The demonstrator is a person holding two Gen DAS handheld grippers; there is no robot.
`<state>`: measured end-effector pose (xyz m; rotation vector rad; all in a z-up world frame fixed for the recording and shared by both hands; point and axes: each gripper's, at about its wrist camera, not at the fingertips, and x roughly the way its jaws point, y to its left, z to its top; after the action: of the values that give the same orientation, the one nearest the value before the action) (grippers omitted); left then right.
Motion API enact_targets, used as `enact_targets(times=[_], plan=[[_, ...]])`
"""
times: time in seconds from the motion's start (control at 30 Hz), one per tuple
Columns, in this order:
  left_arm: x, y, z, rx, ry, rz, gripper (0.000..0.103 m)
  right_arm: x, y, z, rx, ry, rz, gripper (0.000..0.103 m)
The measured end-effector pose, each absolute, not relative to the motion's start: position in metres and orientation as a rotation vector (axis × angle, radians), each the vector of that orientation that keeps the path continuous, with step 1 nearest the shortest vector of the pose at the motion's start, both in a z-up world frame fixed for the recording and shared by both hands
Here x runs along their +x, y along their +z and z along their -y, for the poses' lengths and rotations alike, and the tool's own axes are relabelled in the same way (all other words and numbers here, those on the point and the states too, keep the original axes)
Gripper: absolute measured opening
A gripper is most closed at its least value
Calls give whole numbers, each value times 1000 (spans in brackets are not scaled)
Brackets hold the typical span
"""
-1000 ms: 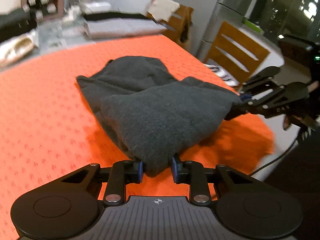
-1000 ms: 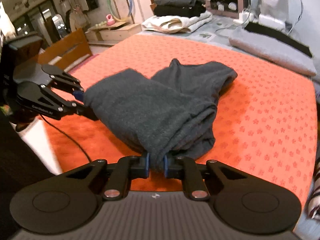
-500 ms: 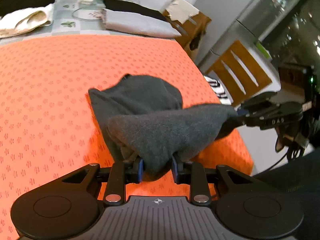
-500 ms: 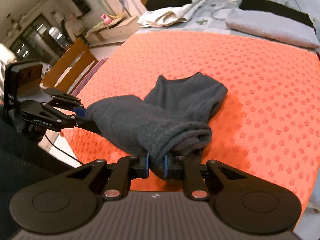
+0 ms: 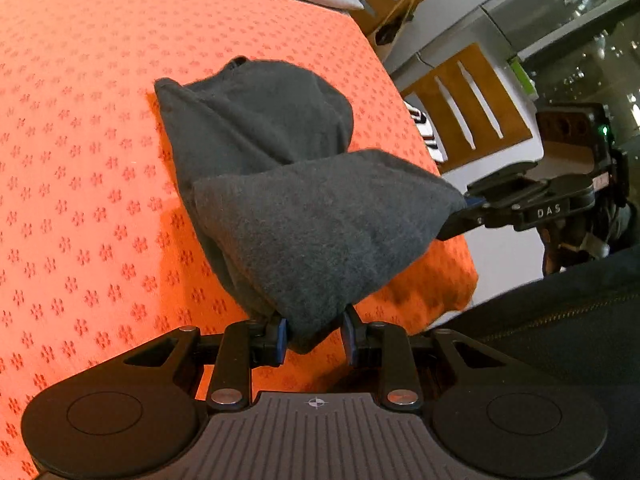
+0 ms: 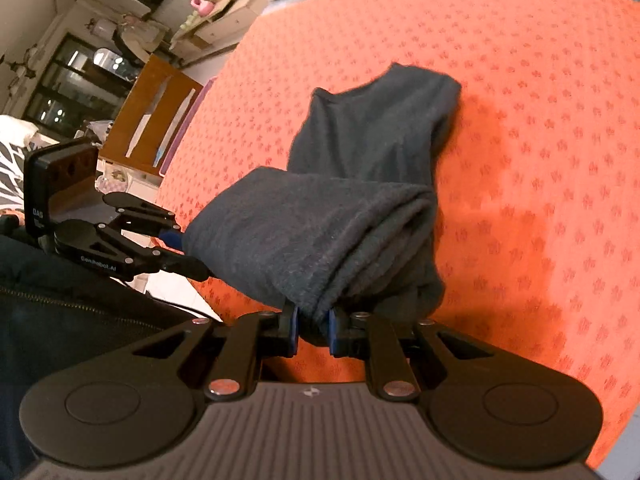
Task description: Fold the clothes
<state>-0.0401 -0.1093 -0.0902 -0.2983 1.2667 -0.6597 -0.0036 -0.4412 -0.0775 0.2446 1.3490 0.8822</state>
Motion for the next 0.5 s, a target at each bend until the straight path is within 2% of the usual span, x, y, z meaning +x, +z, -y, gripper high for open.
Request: enact_targets(times=[0.33,0.5], plan=[[15,-70,90,-382,-593,-1137,30,47,-56,435,232,856,-1209,18],[50,-75,77,-470,-509,-1067,30,87,-64,431,286,811,-1168,18]])
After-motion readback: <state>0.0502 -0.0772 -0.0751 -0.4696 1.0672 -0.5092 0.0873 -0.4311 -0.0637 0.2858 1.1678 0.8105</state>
